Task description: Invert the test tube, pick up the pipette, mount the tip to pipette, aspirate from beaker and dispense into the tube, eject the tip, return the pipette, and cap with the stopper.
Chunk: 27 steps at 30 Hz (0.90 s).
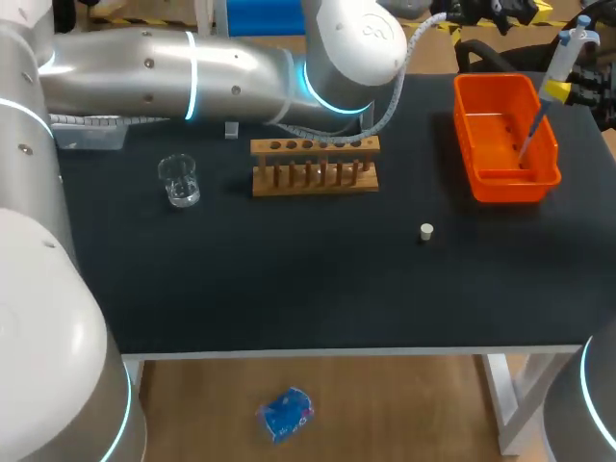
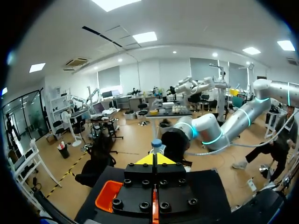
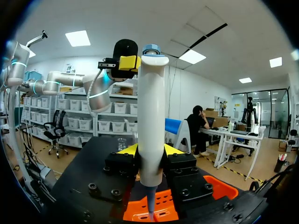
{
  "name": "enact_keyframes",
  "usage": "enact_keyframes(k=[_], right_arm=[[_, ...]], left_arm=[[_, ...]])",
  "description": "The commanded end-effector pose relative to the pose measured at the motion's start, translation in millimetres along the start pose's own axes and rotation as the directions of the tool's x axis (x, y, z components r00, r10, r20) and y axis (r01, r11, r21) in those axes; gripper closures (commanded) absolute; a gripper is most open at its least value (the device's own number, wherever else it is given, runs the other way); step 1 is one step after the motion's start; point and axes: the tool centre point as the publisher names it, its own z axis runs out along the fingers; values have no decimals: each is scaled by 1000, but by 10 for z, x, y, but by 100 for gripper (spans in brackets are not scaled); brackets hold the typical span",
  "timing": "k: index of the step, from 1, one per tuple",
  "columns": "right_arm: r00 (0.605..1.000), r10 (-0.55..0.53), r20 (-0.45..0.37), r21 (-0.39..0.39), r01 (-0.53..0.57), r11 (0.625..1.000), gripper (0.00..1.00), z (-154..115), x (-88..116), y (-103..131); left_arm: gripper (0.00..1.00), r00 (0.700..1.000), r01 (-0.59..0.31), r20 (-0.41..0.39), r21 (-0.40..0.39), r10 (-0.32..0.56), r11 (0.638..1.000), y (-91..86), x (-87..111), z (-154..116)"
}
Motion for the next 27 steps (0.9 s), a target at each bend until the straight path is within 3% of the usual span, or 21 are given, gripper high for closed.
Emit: enact_keyframes(k=[1,12,27], right_arm=[[1000,-1,-3,0,1,1000,100,-4,-7,-1],[1000,-1,-3,0,1,1000,100,-4,-7,-1],[1000,-1,-3,0,1,1000,100,-4,-7,-1]], left_arm=[[100,1000,-19,3,117,19,993,92,-2,118],[100,999,-34,-6,276,37,961,89,-66,273],[100,1000,3,-27,362,8,932,106,-95,430]])
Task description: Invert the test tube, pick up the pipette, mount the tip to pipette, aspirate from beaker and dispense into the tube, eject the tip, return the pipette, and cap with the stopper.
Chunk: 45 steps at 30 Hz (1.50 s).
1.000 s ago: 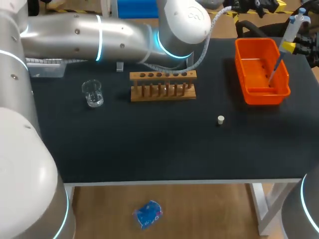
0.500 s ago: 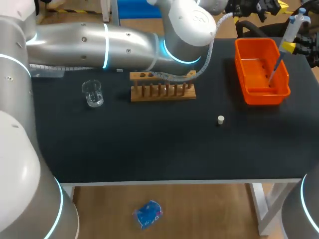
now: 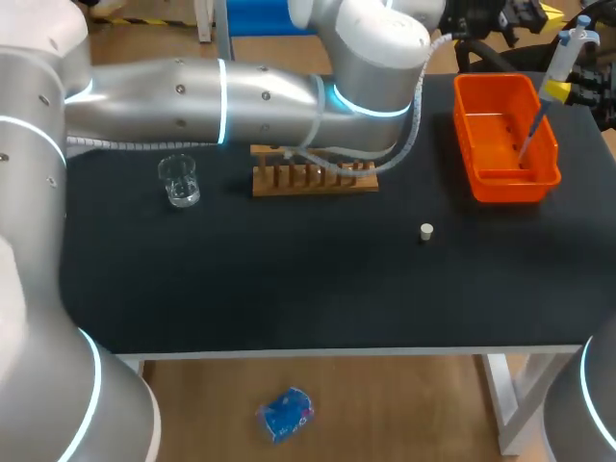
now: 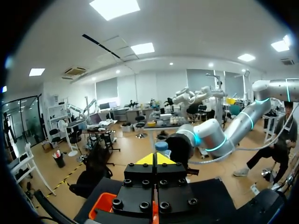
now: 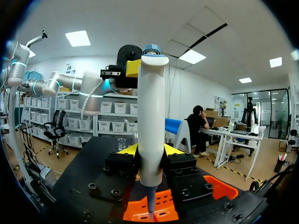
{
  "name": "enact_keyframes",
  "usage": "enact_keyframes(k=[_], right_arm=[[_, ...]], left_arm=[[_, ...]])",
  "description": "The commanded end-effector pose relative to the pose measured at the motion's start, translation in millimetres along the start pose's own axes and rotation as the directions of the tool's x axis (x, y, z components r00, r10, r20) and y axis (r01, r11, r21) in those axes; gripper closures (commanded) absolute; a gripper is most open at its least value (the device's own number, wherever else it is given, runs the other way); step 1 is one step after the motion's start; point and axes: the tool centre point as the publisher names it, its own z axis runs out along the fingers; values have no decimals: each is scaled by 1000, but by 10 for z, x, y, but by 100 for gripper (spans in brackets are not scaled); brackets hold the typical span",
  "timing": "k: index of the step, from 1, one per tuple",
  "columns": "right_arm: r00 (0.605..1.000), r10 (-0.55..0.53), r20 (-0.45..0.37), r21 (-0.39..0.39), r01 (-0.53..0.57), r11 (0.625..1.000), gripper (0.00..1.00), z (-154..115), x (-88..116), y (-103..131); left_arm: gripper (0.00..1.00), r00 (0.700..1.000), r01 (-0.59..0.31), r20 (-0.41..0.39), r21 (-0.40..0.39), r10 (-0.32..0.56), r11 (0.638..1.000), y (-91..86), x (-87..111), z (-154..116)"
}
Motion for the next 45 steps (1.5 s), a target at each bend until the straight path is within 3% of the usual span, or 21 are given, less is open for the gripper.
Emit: enact_keyframes(k=[1,33,45], right_arm=[[1000,-1,-3,0,1,1000,100,-4,-8,-2],[1000,-1,-3,0,1,1000,100,-4,-8,-2],[1000,-1,-3,0,1,1000,100,-4,-8,-2]], left_arm=[[100,1000,-7,6,234,6,972,27,-30,78],[100,1000,9,-4,269,-8,963,85,18,209],[100,1000,4,-11,229,-1,973,113,68,235]])
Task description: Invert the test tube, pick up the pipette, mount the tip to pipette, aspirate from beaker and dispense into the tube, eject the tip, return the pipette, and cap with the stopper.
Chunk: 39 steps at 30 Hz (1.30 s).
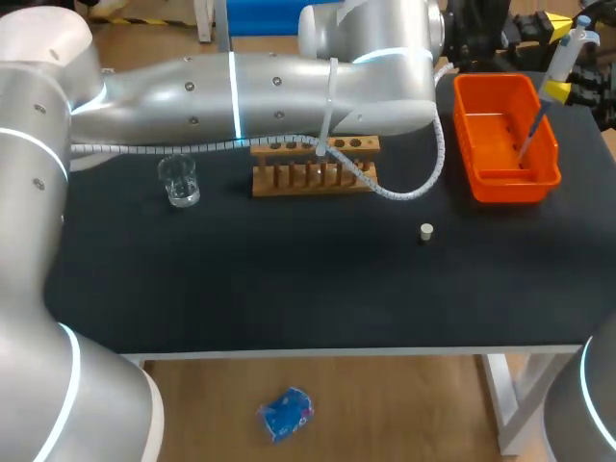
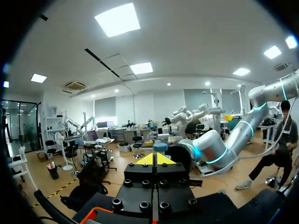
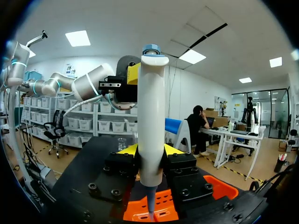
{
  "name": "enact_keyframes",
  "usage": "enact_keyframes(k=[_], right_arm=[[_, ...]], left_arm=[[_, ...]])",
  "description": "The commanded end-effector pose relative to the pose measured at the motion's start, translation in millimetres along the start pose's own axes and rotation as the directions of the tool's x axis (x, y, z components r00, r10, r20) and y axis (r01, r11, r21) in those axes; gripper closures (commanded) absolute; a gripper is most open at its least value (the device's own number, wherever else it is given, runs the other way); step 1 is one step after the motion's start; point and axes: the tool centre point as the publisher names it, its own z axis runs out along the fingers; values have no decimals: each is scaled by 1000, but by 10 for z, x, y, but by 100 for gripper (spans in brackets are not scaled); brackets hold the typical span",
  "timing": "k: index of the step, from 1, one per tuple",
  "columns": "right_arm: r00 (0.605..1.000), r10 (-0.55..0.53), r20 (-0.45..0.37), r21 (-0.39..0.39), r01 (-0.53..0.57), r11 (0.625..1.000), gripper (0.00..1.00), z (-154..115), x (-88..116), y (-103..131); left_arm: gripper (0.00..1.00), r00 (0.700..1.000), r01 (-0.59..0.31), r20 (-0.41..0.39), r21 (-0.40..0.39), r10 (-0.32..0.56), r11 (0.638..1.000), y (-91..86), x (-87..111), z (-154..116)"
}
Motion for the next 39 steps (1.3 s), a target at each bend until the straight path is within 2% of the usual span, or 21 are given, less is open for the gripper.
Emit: enact_keyframes(k=[1,17,39], right_arm=[[1000,-1,-3,0,1,1000,100,-3,-10,3],[1000,-1,-3,0,1,1000,100,-3,-10,3],[1000,-1,-3,0,1,1000,100,-3,-10,3]], left_arm=[[100,1000,-3,10,19,2,1000,39,25,31],[100,1000,-10,14,-68,11,998,106,28,43],[100,1000,19,23,-85,-18,996,288,4,40]])
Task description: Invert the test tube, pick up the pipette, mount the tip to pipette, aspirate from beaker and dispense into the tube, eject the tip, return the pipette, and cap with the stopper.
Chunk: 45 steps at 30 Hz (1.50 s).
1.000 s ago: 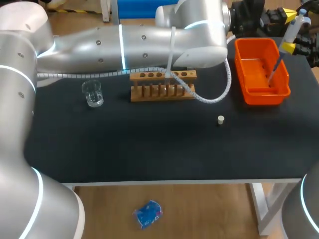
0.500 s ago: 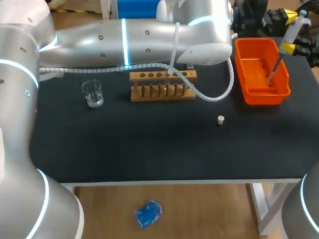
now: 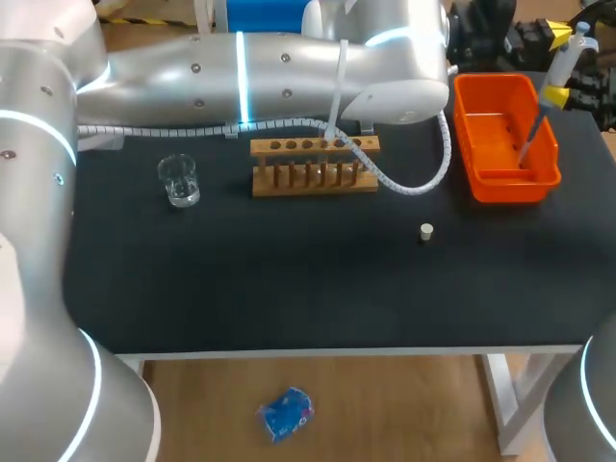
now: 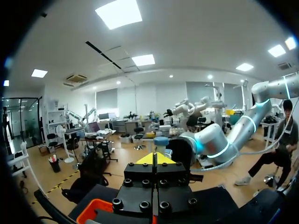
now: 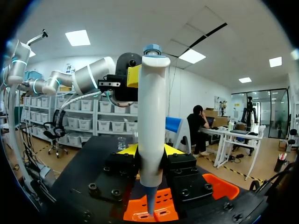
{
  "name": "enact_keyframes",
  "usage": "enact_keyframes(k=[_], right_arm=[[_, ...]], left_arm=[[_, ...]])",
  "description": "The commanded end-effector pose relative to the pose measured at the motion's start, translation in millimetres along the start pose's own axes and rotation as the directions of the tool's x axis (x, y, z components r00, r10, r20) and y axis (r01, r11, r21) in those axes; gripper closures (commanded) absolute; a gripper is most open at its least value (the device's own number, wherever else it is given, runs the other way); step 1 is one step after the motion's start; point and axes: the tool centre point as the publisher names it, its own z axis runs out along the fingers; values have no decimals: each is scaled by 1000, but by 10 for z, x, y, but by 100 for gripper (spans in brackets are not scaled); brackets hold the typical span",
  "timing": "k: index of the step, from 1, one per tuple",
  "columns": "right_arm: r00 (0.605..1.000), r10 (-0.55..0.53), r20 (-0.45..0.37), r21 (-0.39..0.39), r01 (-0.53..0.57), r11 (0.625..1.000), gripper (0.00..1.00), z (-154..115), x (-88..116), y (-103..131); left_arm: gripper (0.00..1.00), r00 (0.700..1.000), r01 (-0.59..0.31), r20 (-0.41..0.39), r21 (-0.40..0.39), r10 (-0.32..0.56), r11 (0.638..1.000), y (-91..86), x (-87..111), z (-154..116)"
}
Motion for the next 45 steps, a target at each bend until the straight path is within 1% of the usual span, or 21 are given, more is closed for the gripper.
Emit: enact_keyframes(k=[1,7,10,13,19,23,27,28,29,32,34,38,40,41,45], right_arm=[[1000,-1,-5,5,1,1000,100,5,-19,68],[1000,-1,-5,5,1,1000,100,5,-19,68],[1000,-1,-5,5,1,1000,100,5,-19,68],[1000,-1,-5,5,1,1000,100,5,-19,68],[1000,-1,-5,5,1,1000,100,5,-19,68],[1000,-1,-5,5,1,1000,100,5,-19,68],[1000,-1,-5,5,1,1000,100,5,-19,68],[1000,-1,-5,5,1,1000,100,5,-19,68],[1000,-1,-5,5,1,1000,100,5,-19,68],[1000,-1,-5,5,1,1000,100,5,-19,68],[1000,-1,-5,5,1,1000,100,5,-19,68],[1000,-1,-5,5,1,1000,100,5,-19,68],[1000,-1,-5,5,1,1000,100,5,-19,68],[1000,-1,-5,5,1,1000,100,5,-19,68],[1000,-1,-5,5,1,1000,100,5,-19,68]], left_arm=[[100,1000,2,4,6,-3,1000,102,-1,37],[100,1000,8,9,9,-8,1000,131,-3,37],[100,1000,-7,14,14,7,1000,67,-3,16],[100,1000,-26,17,28,25,999,-60,-11,-17],[100,997,-73,26,57,71,996,-406,-24,-123],[100,996,-85,23,71,83,994,-560,-19,-182],[100,998,-65,-4,90,65,994,-640,13,-267],[64,998,-66,-10,86,67,994,-652,26,-293],[0,997,-70,-22,89,72,994,-675,49,-337],[0,997,-64,-37,85,68,994,-725,113,-482],[0,996,-72,-45,51,74,996,-753,175,-623],[0,997,-69,-19,19,69,997,-779,321,-896],[0,998,-55,-10,5,55,998,-757,419,-1026],[0,999,-46,12,-3,46,999,-733,479,-1111],[0,999,-11,32,-42,12,999,-641,699,-1349]])
